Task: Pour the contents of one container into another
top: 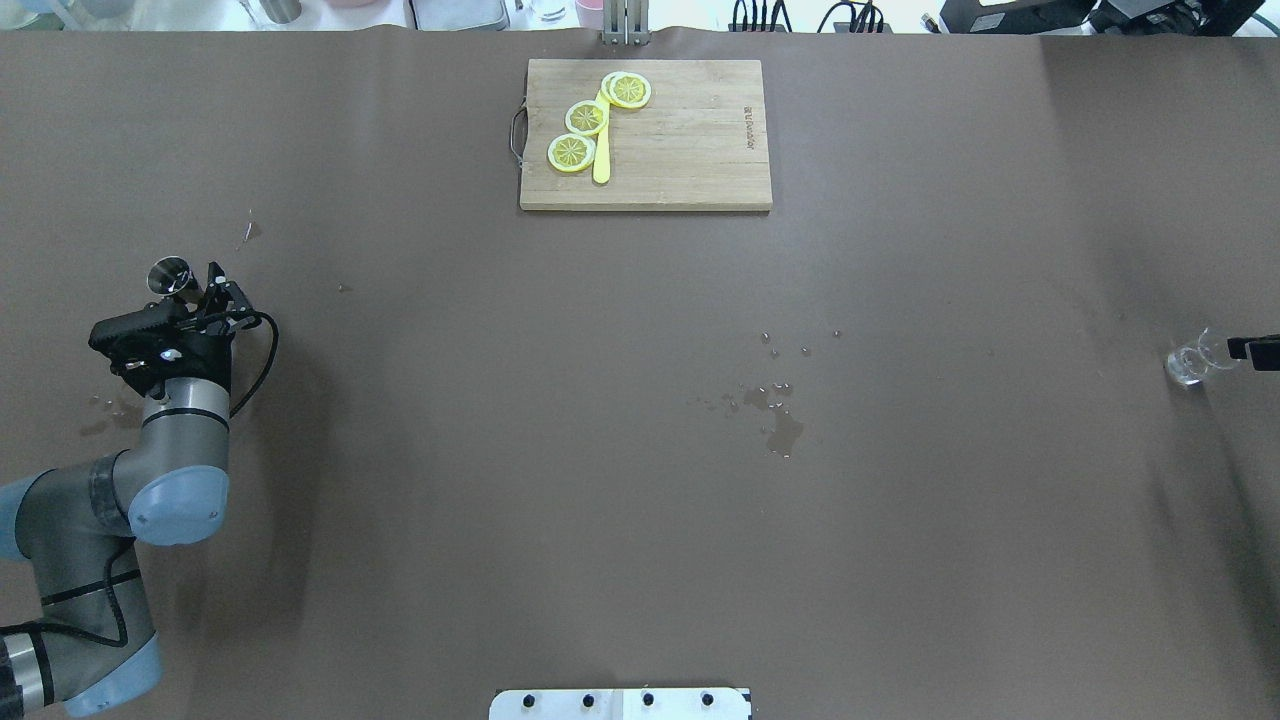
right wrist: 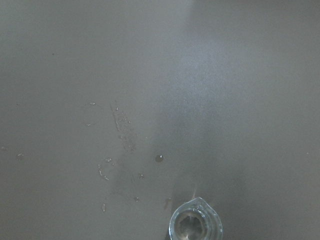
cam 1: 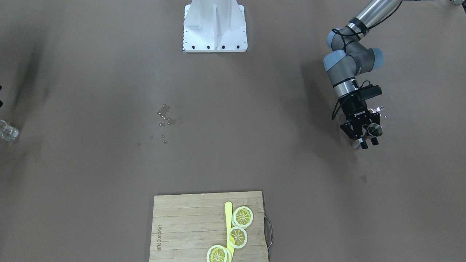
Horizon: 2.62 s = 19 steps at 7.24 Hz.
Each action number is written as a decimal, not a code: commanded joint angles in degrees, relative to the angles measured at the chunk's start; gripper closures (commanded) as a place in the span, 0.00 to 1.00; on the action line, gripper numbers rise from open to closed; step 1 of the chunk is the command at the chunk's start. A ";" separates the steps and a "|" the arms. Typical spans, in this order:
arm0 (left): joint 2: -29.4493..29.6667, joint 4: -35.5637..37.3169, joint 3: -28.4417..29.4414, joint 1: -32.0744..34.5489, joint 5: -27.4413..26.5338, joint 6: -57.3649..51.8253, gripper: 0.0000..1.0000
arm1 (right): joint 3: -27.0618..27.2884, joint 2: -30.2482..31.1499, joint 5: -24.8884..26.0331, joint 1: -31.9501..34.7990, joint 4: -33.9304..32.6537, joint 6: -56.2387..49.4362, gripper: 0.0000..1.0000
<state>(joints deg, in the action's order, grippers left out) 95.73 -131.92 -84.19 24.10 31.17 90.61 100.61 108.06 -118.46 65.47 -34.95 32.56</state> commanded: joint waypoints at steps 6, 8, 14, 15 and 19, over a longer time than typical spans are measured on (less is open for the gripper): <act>-0.11 -0.09 -0.36 -0.72 0.12 0.00 0.78 | -0.50 3.64 12.36 -10.17 6.64 7.34 0.00; -0.19 -0.09 -3.07 -0.63 0.12 -1.39 0.89 | -1.19 4.43 12.90 -10.28 7.09 8.04 0.00; 1.56 -0.26 -8.45 -0.63 0.91 -15.81 1.00 | -9.90 4.61 18.86 -12.90 19.74 13.57 0.00; 2.26 -0.35 -8.45 -0.98 0.91 -17.91 1.00 | -10.08 4.35 21.67 -15.35 19.92 16.02 0.00; 4.20 -3.58 -12.22 -1.77 4.91 -33.73 1.00 | -16.80 1.81 28.80 -20.47 25.95 18.24 0.00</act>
<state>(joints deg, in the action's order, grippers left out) 99.33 -133.45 -95.31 22.48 33.27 60.62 87.71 111.19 -91.64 46.18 -12.60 50.45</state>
